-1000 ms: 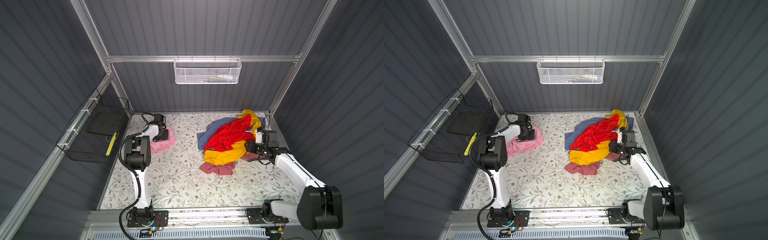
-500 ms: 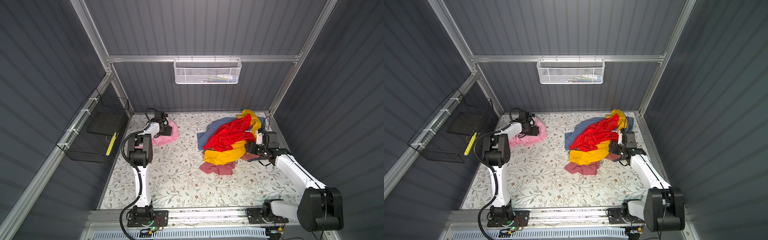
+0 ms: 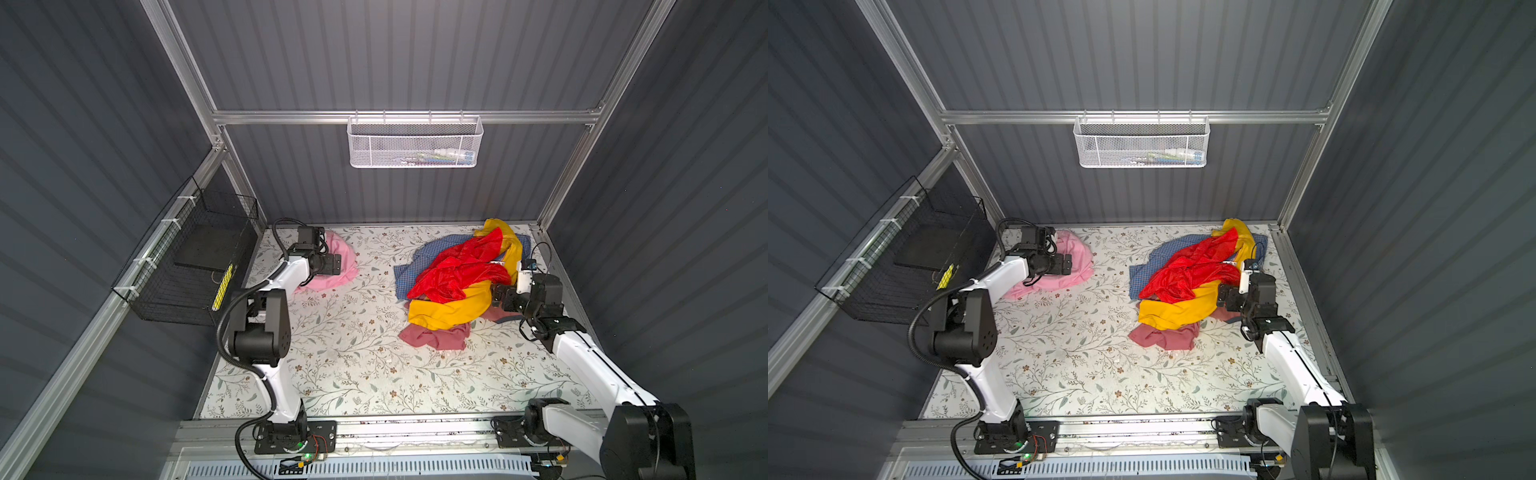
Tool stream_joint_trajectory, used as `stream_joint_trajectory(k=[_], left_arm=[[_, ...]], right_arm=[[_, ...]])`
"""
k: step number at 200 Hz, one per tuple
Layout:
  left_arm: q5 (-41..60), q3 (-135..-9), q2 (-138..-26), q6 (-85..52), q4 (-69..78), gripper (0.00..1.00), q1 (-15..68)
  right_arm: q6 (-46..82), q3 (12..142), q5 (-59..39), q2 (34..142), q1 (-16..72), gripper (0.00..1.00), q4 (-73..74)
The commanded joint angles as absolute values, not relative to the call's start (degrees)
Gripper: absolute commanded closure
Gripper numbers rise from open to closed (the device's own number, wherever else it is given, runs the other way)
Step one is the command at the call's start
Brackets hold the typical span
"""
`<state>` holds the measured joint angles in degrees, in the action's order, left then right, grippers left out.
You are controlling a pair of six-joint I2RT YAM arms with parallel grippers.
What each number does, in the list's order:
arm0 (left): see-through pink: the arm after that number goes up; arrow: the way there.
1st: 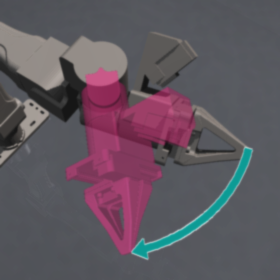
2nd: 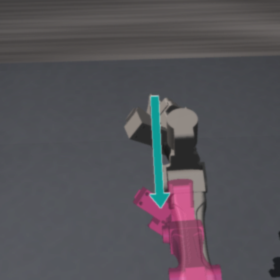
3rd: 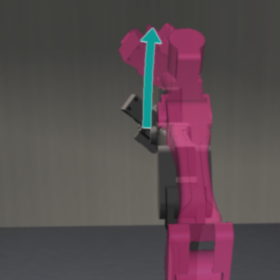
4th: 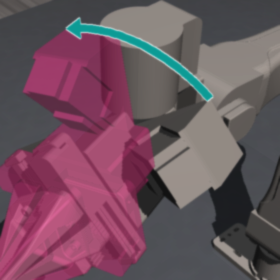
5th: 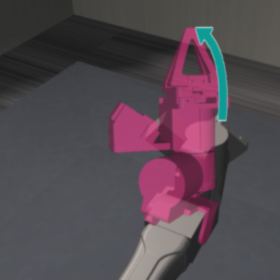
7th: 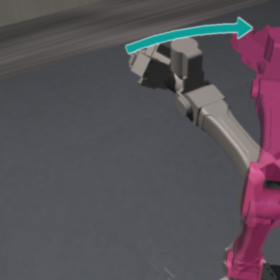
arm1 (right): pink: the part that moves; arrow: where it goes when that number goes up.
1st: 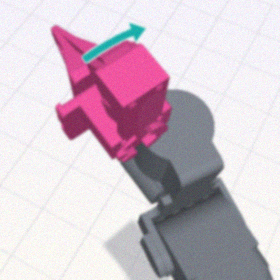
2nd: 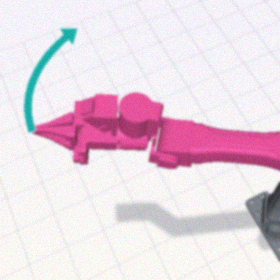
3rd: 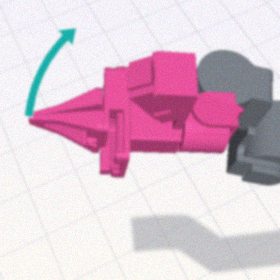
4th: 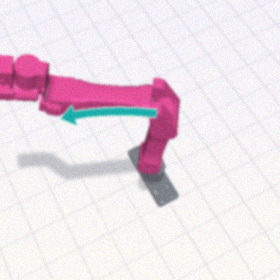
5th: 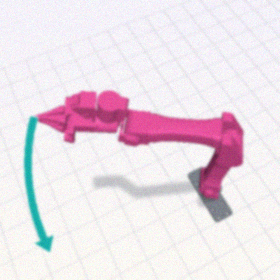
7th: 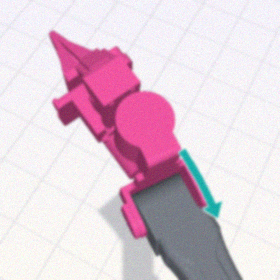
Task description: Pick out a specific cloth from the pile
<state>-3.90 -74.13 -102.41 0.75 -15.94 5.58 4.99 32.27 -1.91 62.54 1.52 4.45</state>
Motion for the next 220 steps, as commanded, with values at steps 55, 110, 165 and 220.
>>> stream_joint_trajectory(k=[55, 110, 165, 220], left_arm=[[-20.81, -44.66, -81.27, -3.38, 5.14, 0.00, 6.24], [-23.86, -31.92, -86.11, -1.55, 32.12, 0.00, 6.26], [-21.40, -22.71, -97.23, -1.97, 58.86, 0.00, 5.28], [-22.61, -26.02, -97.68, -1.92, 52.79, 0.00, 5.73]], right_arm=[[0.36, 17.33, 3.06, 77.55, -0.52, 0.01, 53.72], [0.71, 17.30, -1.65, 83.78, -2.32, 0.01, 58.71], [0.97, 17.76, -1.14, 83.54, -2.36, 0.01, 57.59], [1.03, 17.81, -1.10, 83.50, -2.35, 0.01, 57.30]])
